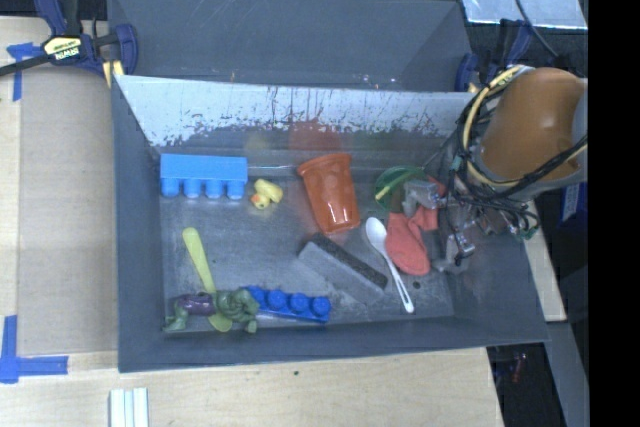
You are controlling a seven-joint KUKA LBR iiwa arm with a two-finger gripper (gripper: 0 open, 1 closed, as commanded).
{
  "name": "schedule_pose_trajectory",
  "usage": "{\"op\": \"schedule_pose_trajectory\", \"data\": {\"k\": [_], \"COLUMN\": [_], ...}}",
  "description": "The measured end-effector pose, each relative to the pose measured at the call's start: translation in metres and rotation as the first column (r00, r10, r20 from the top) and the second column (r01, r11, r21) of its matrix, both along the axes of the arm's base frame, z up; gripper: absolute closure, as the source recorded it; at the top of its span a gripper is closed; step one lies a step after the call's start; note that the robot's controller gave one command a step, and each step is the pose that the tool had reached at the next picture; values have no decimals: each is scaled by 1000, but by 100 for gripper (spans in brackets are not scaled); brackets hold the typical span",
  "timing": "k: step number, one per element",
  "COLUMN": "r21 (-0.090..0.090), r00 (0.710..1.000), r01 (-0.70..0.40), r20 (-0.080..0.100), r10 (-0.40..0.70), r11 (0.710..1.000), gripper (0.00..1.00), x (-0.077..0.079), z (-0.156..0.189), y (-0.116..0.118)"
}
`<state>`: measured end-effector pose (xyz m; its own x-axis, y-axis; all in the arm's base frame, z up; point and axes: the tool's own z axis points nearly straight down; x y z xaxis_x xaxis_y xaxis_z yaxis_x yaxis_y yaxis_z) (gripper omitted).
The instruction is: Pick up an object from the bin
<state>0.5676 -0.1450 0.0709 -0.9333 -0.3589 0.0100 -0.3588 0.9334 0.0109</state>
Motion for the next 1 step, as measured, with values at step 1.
{"op": "schedule_pose_trajectory", "data": {"k": [1], "r21": [-3], "r00": [1000], "r01": [1], "r20": [13], "r10": [-1], "r11": [1000], "gripper": [100], "x": [3], "z": [2], "y": [-1]}}
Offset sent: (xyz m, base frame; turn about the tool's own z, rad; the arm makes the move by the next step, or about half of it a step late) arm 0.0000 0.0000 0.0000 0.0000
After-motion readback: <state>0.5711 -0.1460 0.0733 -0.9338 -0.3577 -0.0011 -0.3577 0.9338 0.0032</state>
